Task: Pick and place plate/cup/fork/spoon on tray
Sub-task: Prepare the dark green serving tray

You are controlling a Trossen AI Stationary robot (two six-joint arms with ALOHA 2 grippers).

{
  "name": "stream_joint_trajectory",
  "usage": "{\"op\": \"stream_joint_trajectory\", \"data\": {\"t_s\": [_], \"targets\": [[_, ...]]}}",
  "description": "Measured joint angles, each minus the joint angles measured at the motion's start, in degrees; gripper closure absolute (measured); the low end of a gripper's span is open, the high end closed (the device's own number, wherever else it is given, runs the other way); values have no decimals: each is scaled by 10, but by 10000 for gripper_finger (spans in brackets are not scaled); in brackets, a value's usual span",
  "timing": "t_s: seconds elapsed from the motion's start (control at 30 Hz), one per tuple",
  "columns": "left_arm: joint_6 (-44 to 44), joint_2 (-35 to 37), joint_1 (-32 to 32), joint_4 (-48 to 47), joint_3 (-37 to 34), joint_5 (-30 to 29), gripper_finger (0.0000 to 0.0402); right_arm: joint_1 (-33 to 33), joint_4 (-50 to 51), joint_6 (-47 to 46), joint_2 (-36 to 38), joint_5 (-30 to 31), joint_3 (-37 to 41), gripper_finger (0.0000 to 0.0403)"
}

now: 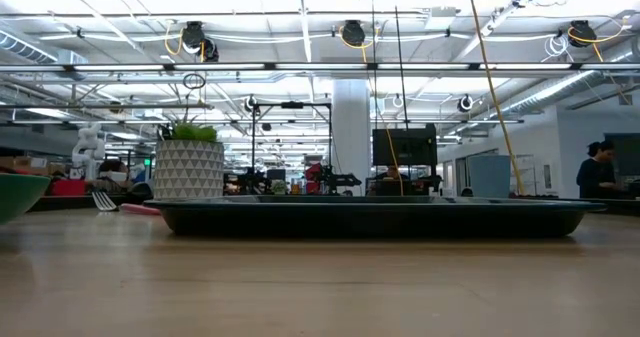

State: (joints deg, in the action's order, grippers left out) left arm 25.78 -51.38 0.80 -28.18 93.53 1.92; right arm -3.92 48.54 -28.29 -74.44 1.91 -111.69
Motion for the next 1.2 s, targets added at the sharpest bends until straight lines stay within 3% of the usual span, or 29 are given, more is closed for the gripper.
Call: {"op": "stream_joint_trajectory", "data": {"t_s": [0.07,0.17,0.27,0.4,0.57,0.83,1.0,1.2], "targets": [[-11,-56,0,-60,76,0,380,-42,17,-31,-58,-125,-109,403],[-53,-127,0,-101,161,1,380,-89,-64,-54,-129,-287,-229,403],[-101,-172,0,-127,208,5,380,-106,-319,-65,-140,-390,-192,403],[-147,-192,0,-120,212,6,380,-107,-590,-188,-131,-497,-116,403],[-111,-206,-6,-119,211,6,380,-114,-761,-219,-124,-484,-54,403],[-62,-205,-6,-115,211,6,380,-116,-803,-323,-109,-463,20,403],[-44,-205,-6,-115,211,6,380,-114,-806,-295,-101,-466,65,403],[-45,-205,-6,-114,211,6,380,-113,-800,-338,-103,-453,147,403]]}}
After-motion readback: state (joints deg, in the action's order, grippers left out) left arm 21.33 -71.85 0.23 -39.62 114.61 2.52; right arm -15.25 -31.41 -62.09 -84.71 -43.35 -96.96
